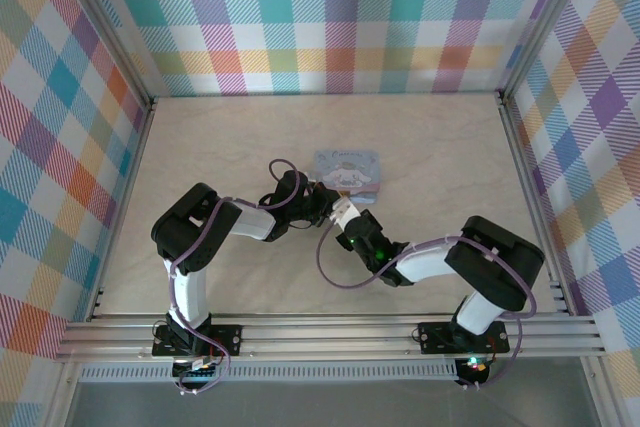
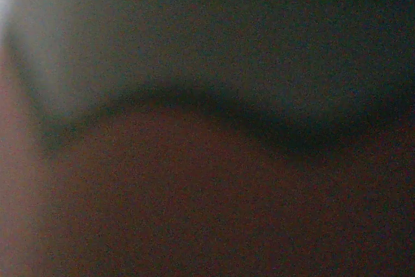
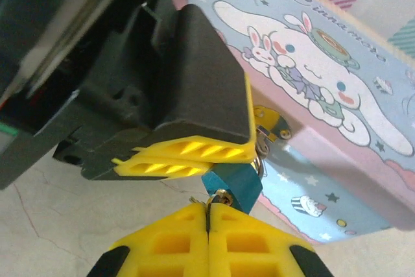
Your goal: Unlock the padlock with the key
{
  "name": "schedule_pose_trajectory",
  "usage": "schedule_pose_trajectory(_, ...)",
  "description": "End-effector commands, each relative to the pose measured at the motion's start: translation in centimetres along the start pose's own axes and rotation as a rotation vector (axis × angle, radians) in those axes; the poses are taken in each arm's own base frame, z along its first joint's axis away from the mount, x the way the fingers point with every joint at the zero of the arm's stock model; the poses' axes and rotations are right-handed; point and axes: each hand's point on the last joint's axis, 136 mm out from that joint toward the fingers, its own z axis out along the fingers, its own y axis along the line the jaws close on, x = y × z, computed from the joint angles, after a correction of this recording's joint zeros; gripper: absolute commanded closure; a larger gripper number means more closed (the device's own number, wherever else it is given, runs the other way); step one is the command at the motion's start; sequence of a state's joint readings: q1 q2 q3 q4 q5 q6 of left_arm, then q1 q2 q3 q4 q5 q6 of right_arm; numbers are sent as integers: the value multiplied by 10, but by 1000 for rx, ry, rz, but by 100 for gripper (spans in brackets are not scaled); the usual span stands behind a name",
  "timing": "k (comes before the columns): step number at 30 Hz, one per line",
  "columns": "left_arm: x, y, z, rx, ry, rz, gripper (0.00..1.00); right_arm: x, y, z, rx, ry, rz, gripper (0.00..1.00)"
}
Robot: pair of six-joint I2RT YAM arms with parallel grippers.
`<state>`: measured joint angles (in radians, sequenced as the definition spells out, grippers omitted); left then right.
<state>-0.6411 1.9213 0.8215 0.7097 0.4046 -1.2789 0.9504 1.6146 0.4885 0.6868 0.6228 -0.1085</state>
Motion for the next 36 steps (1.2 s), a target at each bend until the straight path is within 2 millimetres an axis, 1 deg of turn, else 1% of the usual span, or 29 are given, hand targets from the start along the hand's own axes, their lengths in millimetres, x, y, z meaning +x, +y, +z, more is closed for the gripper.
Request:
schedule_pose_trajectory(1, 17, 10, 4, -38, 58, -6, 98, -5, -7, -1, -30, -17, 276, 100)
schedule_pose_trajectory(4, 17, 9, 4, -35, 58, -3, 98, 0, -7, 1, -54, -4, 366, 100)
schedule_pose_trajectory(6, 16, 7, 4, -32, 57, 1, 97, 3, -8, 2, -56, 5, 385, 100)
schedule_pose_trajectory(7, 16, 7, 4, -33, 55, 3, 96, 6, -8, 2, -56, 11, 391, 100)
schedule_pose_trajectory(12, 13, 8, -3, -59, 39, 35, 81, 20, -14, 3, -59, 38, 468, 100)
schedule_pose_trajectory(14, 10, 7, -7, -71, 26, 48, 75, 21, -16, 2, -62, 46, 481, 100)
schedule_pose_trajectory(17, 5, 7, -17, -92, 3, 63, 63, 24, -18, 3, -66, 60, 520, 100)
schedule_pose_trajectory(21, 0, 5, -27, -103, -18, 76, 59, 23, -21, 2, -96, 45, 580, 100)
schedule_pose_trajectory(26, -11, -1, -46, -113, -59, 107, 51, 17, -21, -1, -174, 9, 655, 100)
schedule_pose_trajectory(30, -21, -9, -65, -145, -97, 155, 44, 18, -20, 0, -220, 31, 717, 100)
schedule_pose_trajectory(31, -25, -10, -71, -159, -110, 167, 43, 20, -20, 0, -229, 44, 740, 99)
schedule_pose_trajectory(34, -38, -13, -89, -192, -145, 201, 39, 22, -20, 0, -255, 57, 794, 87)
schedule_pose_trajectory(36, -49, -16, -101, -210, -167, 221, 37, 24, -23, -1, -253, 64, 806, 81)
